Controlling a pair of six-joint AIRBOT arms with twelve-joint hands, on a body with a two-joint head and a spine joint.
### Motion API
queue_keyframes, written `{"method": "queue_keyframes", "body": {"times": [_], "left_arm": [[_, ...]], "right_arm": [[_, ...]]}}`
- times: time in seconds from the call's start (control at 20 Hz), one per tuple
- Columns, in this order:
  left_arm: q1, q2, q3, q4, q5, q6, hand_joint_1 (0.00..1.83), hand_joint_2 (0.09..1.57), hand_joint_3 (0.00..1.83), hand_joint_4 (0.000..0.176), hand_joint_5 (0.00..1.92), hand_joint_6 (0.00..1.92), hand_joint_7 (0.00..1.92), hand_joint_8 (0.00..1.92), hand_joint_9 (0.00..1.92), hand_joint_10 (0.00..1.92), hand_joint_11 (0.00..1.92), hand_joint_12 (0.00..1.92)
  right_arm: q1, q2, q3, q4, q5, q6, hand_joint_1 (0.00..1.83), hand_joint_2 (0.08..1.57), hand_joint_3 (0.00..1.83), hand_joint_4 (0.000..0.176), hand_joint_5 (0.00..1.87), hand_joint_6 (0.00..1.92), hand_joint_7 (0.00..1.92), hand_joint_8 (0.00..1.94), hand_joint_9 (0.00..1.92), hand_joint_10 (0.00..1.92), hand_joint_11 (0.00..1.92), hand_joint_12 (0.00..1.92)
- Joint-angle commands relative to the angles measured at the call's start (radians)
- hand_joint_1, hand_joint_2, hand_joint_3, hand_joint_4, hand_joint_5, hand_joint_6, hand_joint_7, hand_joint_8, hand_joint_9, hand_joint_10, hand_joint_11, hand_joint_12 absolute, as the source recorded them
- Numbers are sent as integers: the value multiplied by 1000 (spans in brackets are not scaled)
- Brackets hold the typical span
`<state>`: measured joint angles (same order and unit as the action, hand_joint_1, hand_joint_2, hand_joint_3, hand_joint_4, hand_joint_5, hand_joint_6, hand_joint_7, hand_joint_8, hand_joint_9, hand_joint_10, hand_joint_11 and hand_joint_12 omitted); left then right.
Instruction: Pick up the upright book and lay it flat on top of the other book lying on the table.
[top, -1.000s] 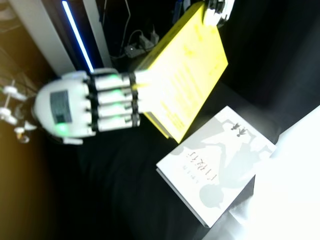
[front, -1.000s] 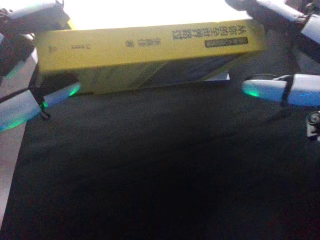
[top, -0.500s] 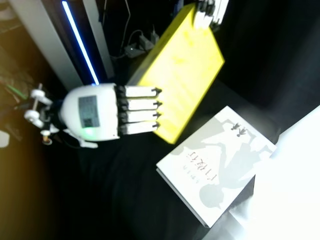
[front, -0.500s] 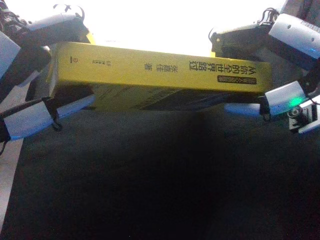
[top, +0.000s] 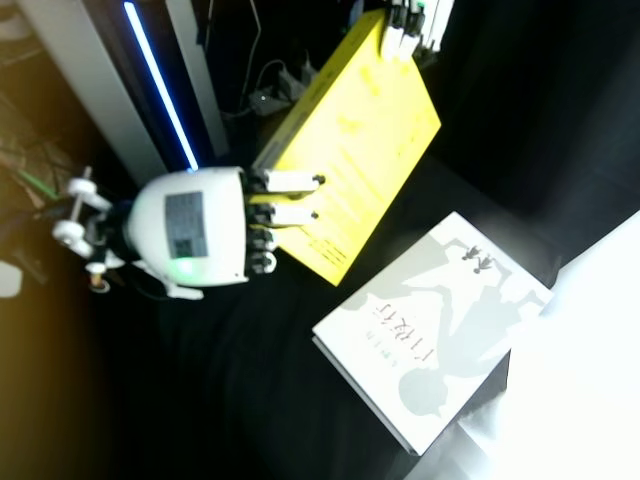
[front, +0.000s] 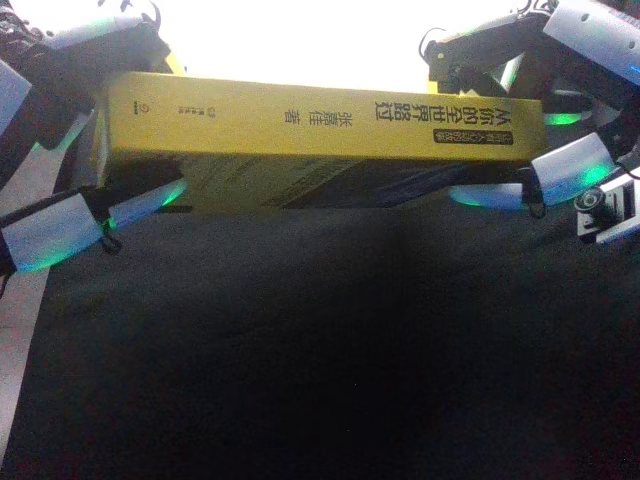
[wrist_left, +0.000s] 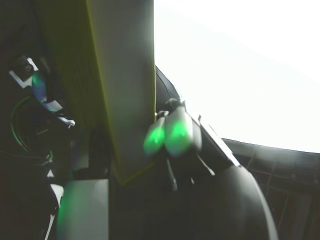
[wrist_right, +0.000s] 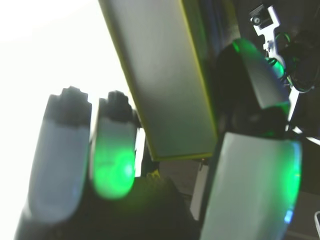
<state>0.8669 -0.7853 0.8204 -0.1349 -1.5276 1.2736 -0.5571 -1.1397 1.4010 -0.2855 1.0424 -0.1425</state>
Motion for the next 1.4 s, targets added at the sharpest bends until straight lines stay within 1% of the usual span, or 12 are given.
{"method": "queue_keyframes", "body": {"times": [0.0,0.2,0.5,0.55,0.6,0.75,0.95,1.0,1.05,1.15,1.25,1.35], "left_arm": [[0,12,-3,-28,-144,6,1340,1187,2,0,997,1921,1250,1921,1216,1921,1362,1921],[30,32,-18,-57,-142,27,1333,1188,0,0,994,1921,1252,1921,1215,1921,1361,1921],[68,44,-30,-79,-125,33,1340,1188,0,0,994,1921,1250,1921,1216,1921,1361,1921],[75,47,-32,-84,-125,33,885,921,0,140,198,383,249,383,242,383,271,682],[79,49,-34,-87,-123,33,760,868,0,169,39,76,49,76,48,76,53,136],[87,50,-34,-94,-114,33,653,833,0,176,0,0,0,0,0,0,0,0],[91,51,-35,-98,-113,33,606,841,0,172,0,0,0,0,0,0,0,0],[94,52,-35,-109,-111,35,624,840,0,165,0,0,0,0,0,0,0,0],[98,53,-32,-121,-105,35,623,858,0,141,0,0,0,0,0,0,0,0],[101,55,-25,-141,-87,35,662,890,2,118,0,0,0,0,0,0,0,0],[102,55,-19,-157,-71,35,703,896,3,142,0,0,0,0,0,0,0,0],[105,55,-17,-166,-69,35,688,923,14,136,0,0,0,0,0,0,0,0]], "right_arm": [[18,6,-7,27,130,23,1649,694,1122,176,1552,1921,1717,1941,1795,1921,1849,1921],[30,29,-21,27,156,22,1639,595,1279,176,1535,1921,1692,1941,1755,1921,1791,1921],[35,46,-31,30,163,22,1705,576,1162,176,1483,1921,1645,1941,1750,1921,1805,1921],[35,48,-32,30,166,22,1700,572,1196,176,1485,1921,1651,1941,1761,1921,1821,1921],[35,52,-34,31,169,22,1715,575,1197,176,1487,1921,1654,1941,1744,1921,1817,1921],[35,59,-38,32,171,22,1664,614,1170,176,1528,1921,1671,1941,1761,1921,1817,1921],[35,59,-38,33,170,22,1654,602,1184,176,1528,1921,1680,1941,1773,1921,1825,1921],[35,59,-38,35,170,22,1647,599,1189,176,1524,1921,1678,1941,1766,1921,1816,1921],[35,59,-40,37,170,22,1631,606,1185,176,1528,1921,1682,1941,1764,1921,1813,1921],[35,70,-45,37,170,22,1614,615,1185,176,1534,1921,1694,1941,1777,1921,1821,1921],[35,79,-45,39,170,22,1629,614,1186,176,1540,1921,1697,1941,1783,1921,1832,1921],[35,87,-45,41,170,22,1656,614,1189,176,1557,1921,1717,1941,1797,1921,1838,1921]]}}
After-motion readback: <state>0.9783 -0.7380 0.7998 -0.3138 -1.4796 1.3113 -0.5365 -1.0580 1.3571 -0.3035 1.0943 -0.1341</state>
